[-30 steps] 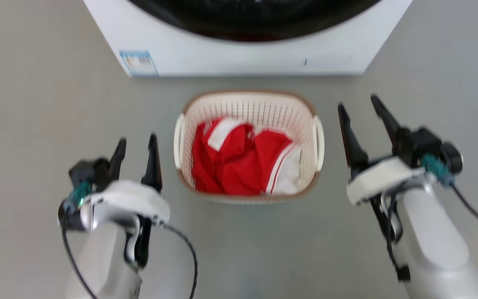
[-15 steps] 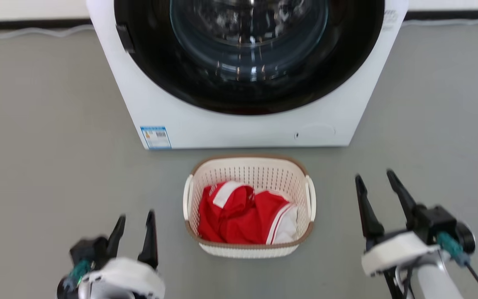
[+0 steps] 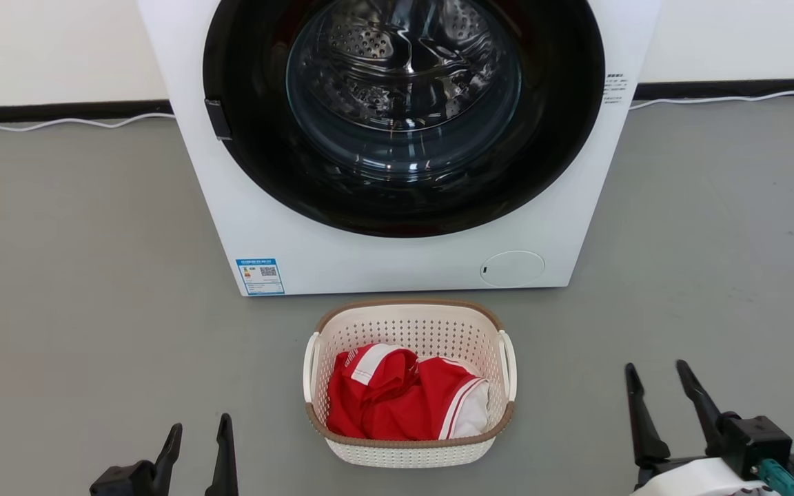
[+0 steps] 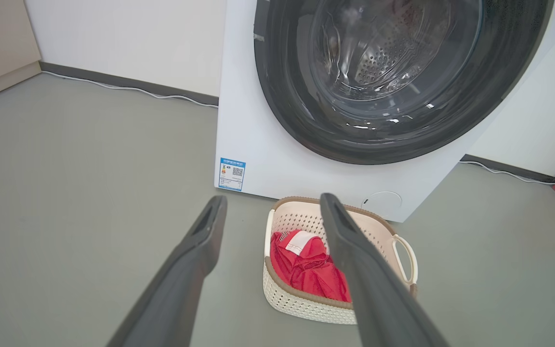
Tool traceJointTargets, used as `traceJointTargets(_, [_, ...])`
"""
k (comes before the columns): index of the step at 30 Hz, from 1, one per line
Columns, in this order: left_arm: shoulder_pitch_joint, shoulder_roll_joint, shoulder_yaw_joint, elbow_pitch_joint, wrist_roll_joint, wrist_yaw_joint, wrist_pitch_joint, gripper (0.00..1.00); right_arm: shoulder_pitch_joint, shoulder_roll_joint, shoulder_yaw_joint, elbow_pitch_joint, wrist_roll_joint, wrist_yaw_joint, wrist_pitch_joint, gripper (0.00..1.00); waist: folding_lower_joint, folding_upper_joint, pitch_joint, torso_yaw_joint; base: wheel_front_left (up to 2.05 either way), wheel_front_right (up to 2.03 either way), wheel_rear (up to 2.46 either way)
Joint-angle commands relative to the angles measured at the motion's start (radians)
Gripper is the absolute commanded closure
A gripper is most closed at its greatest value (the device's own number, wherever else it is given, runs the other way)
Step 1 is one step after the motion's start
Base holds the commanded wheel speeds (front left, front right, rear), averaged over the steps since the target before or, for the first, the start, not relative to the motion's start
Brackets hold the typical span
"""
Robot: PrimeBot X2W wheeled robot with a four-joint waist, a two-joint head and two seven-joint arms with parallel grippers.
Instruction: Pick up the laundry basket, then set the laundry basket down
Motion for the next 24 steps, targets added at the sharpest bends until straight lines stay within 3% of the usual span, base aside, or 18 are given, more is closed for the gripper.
traceJointTargets(1, [-0.013,0.01,0.034,-0.035,0.01,-0.002,-0.006,0.0,-0.01,-0.003,0.016,-0.024,0.002,0.006,-0.006,0.0,0.0,-0.0001,-0.004,-0.004,0.0,0.0,0.0])
traceJointTargets(13, [-0.001,0.01,0.039,-0.038,-0.003,0.002,-0.006,0.0,-0.001,-0.003,0.002,0.002,0.001,0.006,-0.006,0.0,0.0,-0.0001,-0.023,-0.015,0.0,0.0,0.0])
traceJointTargets(14, [0.017,-0.001,0.013,-0.01,-0.003,0.001,0.0,1.0,0.004,0.001,-0.018,0.028,0.0,0.0,0.0,1.0,0.0,-0.0001,-0.023,-0.015,0.0,0.0,0.0])
traceJointTargets(24, [0.008,-0.009,0.02,0.031,-0.064,-0.002,0.022,1.0,0.004,0.003,-0.022,0.069,0.07,-0.001,0.024,1.0,0.002,-0.0001,-0.024,-0.013,0.0,0.0,0.0])
